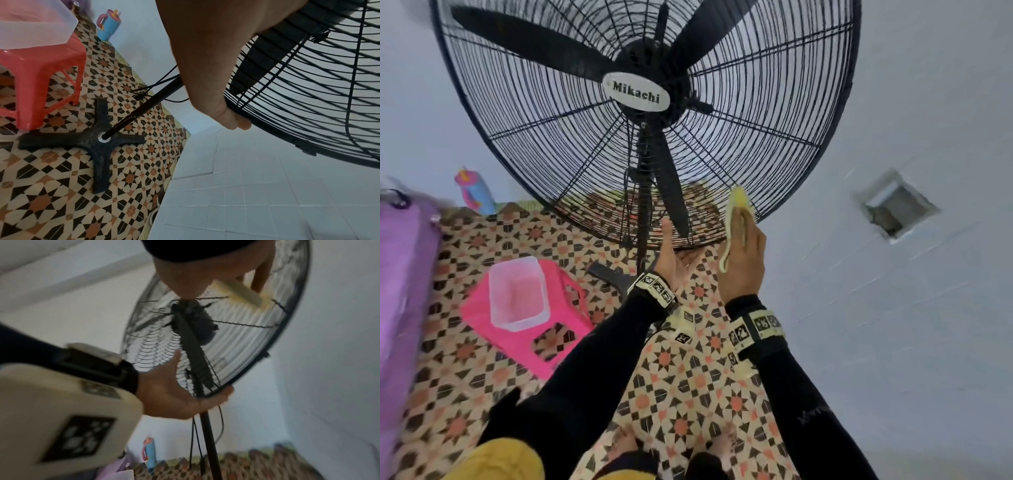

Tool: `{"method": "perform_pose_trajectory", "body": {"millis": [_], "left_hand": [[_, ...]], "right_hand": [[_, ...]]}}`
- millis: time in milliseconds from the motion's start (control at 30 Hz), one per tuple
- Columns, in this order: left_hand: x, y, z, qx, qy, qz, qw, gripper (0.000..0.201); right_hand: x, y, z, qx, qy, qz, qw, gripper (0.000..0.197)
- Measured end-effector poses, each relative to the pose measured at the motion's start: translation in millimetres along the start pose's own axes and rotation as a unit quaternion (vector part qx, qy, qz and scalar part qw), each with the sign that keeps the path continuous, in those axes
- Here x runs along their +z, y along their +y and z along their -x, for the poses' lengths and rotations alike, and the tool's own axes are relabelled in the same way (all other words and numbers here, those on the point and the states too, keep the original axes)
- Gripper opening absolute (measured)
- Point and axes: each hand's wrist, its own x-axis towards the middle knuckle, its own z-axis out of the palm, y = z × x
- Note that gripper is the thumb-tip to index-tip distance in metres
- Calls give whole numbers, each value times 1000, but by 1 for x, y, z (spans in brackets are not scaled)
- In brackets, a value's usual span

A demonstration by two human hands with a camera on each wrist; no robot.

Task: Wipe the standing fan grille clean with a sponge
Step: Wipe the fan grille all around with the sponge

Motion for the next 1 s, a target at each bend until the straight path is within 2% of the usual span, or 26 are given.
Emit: {"method": "perform_pose_trajectory", "body": {"millis": [33,67,133,167,233,267,367,467,567,667,767,867,1000], "left_hand": [[-1,-2,-5,0,26,-5,1000,111],[-1,-1,-2,10,18,-7,1000,106],[-2,-4,-5,4,-3,-29,1000,96],[0,-2,-3,26,-37,-16,999,88],[0,-4,-7,22,-83,11,996,78],[-1,-6,-9,24,-77,16,997,77],[-6,-7,-19,8,-30,54,998,89],[-6,-6,-23,-5,-27,69,997,96],[-8,-7,-27,-18,-35,56,998,108],[-13,-7,-33,-19,-28,31,999,95],[-17,-5,-29,-28,-32,2,999,112],[-18,-3,-25,-26,-22,4,999,113],[-15,0,-17,-14,-29,-2,999,106]], "right_hand": [[4,-3,2,10,-3,4,1000,88],[9,-5,6,21,-40,8,999,86],[16,-12,17,-37,-157,14,987,85],[20,-10,23,-83,-226,5,971,83],[22,-4,29,-115,-291,-41,949,79],[19,-4,31,-99,-271,-64,955,77],[11,1,32,15,-116,-134,984,57],[-10,4,26,124,-8,-227,966,49],[-31,7,21,153,28,-270,950,30],[-42,5,8,133,39,-287,948,6],[-45,5,-4,27,38,-184,982,8],[-42,6,-6,-57,-22,-84,995,25],[-11,2,-2,-88,-86,0,992,54]]}}
